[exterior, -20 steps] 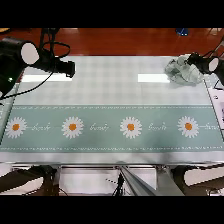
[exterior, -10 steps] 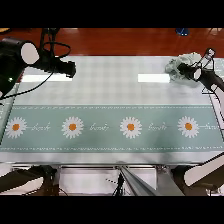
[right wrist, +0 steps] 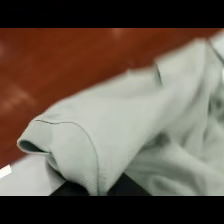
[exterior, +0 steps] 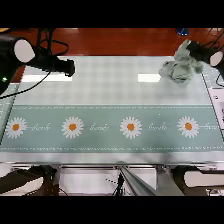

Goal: Fold the shirts.

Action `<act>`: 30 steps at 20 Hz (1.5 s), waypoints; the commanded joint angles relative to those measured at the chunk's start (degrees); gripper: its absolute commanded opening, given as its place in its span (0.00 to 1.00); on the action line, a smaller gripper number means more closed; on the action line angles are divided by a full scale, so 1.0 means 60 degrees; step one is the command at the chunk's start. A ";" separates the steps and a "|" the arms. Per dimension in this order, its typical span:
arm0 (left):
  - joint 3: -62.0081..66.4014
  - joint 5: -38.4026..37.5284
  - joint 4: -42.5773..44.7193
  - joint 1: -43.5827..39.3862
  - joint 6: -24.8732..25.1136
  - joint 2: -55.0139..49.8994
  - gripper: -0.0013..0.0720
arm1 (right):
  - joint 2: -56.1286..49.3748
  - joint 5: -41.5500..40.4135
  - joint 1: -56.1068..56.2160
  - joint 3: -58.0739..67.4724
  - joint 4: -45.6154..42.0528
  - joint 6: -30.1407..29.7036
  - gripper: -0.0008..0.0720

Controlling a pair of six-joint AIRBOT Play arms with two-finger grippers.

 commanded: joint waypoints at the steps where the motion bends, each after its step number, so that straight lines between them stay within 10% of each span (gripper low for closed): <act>1: 0.0729 -0.1122 -0.0018 -0.0025 0.0044 0.0470 0.99 | 0.2517 0.1464 0.0678 0.0007 0.0087 -0.1534 0.05; 12: 0.1978 -0.2470 -0.1523 -0.0025 0.0033 0.3938 0.99 | 0.7694 0.4925 0.4914 0.0007 0.1147 -0.1810 0.05; 17: 0.1967 -0.3814 -0.1519 -0.0025 0.0033 0.4295 0.99 | 0.6324 0.6561 0.6754 0.0004 0.1279 -0.1679 0.05; 23: 0.1129 -0.3978 -0.1519 -0.0025 0.0004 0.4295 0.99 | 0.2677 0.5064 0.8896 0.0004 0.1596 -0.1668 0.05; 24: 0.0882 -0.3974 -0.1519 -0.0025 0.0004 0.4295 0.99 | 0.2084 0.4903 0.9136 0.0007 0.2014 -0.1672 0.10; 26: 0.0342 -0.3978 -0.1519 -0.0025 0.0007 0.4295 0.99 | 0.1271 0.5089 0.9275 0.0007 0.2841 -0.1931 0.64; 30: -0.1078 -0.3971 -0.1519 -0.0025 0.0011 0.4291 0.99 | 0.1333 0.6867 0.8790 0.0007 0.2648 -0.3166 0.76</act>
